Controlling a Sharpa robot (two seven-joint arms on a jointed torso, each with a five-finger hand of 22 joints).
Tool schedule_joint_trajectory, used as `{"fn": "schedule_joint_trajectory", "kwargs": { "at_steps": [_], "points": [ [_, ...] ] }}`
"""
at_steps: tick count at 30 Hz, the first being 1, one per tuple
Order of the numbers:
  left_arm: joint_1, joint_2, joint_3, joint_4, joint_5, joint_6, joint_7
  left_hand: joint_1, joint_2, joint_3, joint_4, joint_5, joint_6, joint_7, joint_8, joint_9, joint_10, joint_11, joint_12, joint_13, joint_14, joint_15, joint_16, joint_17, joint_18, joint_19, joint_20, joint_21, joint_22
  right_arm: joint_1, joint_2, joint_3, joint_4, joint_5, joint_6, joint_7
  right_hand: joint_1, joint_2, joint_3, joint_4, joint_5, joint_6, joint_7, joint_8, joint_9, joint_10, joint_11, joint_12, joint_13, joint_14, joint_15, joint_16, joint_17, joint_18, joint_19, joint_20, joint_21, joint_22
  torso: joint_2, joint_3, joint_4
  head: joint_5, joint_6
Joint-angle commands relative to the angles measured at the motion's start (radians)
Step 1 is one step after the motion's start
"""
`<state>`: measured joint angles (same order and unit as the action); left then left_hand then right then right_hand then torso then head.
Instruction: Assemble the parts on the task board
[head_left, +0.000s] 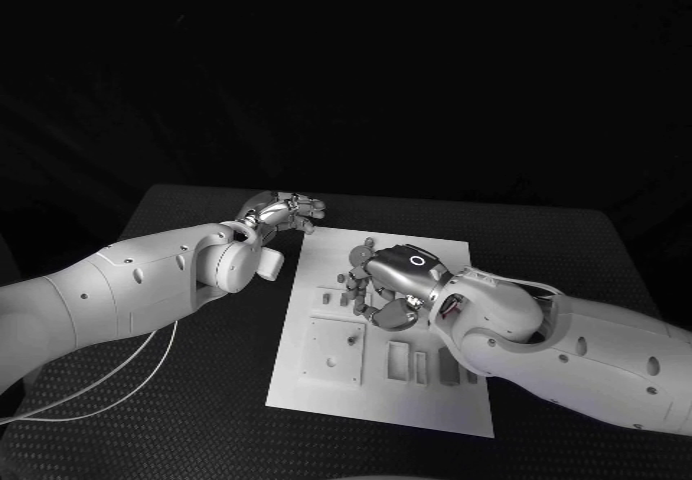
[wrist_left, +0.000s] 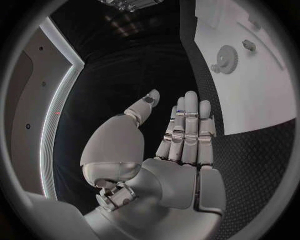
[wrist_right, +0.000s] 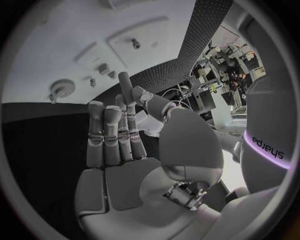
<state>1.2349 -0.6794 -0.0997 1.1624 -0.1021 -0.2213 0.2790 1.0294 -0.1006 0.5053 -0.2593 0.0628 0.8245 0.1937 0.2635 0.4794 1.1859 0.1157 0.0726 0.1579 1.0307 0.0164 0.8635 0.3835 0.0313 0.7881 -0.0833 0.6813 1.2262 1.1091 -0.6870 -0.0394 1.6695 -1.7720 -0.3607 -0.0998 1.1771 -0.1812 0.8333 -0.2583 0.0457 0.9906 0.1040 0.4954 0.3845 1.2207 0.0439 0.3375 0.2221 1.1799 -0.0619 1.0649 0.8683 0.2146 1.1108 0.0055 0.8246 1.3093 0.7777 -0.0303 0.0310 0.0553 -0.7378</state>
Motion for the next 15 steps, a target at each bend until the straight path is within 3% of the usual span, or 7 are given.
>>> {"fn": "schedule_joint_trajectory", "kwargs": {
  "at_steps": [1,9,15],
  "points": [
    [0.001,0.004,0.001,-0.002,0.004,0.011,0.009,-0.008,0.002,-0.002,0.005,-0.005,-0.007,-0.003,-0.001,-0.001,-0.003,0.006,0.002,0.001,0.007,0.000,-0.007,0.001,0.011,0.009,0.001,-0.004,0.001,-0.012,0.024,-0.008,-0.006,-0.010,-0.028,0.021,0.021,0.026,-0.002,-0.004,0.003,0.007,0.000,0.003,0.002,0.013,-0.007,0.034,0.035,0.000,-0.010,0.005,-0.001,0.047,0.004,-0.001,0.005,0.017,0.000,-0.0005,0.0033,0.010,-0.002],
    [0.001,0.011,0.001,-0.003,0.004,0.012,0.009,-0.008,0.002,-0.002,0.005,-0.005,-0.007,-0.003,0.000,-0.001,-0.003,0.006,0.002,0.001,0.007,0.000,-0.007,0.002,0.011,0.009,0.001,-0.004,0.001,-0.055,0.082,-0.032,-0.040,-0.032,-0.016,0.026,0.021,0.026,-0.001,-0.005,0.003,0.007,0.000,0.003,0.002,0.013,-0.007,0.034,0.036,0.001,-0.010,0.005,-0.001,0.047,0.004,-0.002,0.005,0.017,0.001,-0.0009,0.0011,0.024,-0.006],
    [0.001,0.012,0.001,-0.002,0.004,0.013,0.009,-0.008,0.002,-0.002,0.005,-0.005,-0.007,-0.003,0.000,-0.001,-0.003,0.006,0.002,0.001,0.007,0.000,-0.007,0.002,0.011,0.009,0.001,-0.005,0.001,-0.092,0.109,-0.045,-0.067,-0.035,-0.012,0.028,0.021,0.026,-0.001,-0.005,0.003,0.007,0.000,0.002,0.002,0.013,-0.007,0.034,0.036,0.001,-0.010,0.005,-0.002,0.047,0.004,-0.002,0.006,0.017,0.001,-0.0007,0.0010,0.025,-0.011]
  ]
}}
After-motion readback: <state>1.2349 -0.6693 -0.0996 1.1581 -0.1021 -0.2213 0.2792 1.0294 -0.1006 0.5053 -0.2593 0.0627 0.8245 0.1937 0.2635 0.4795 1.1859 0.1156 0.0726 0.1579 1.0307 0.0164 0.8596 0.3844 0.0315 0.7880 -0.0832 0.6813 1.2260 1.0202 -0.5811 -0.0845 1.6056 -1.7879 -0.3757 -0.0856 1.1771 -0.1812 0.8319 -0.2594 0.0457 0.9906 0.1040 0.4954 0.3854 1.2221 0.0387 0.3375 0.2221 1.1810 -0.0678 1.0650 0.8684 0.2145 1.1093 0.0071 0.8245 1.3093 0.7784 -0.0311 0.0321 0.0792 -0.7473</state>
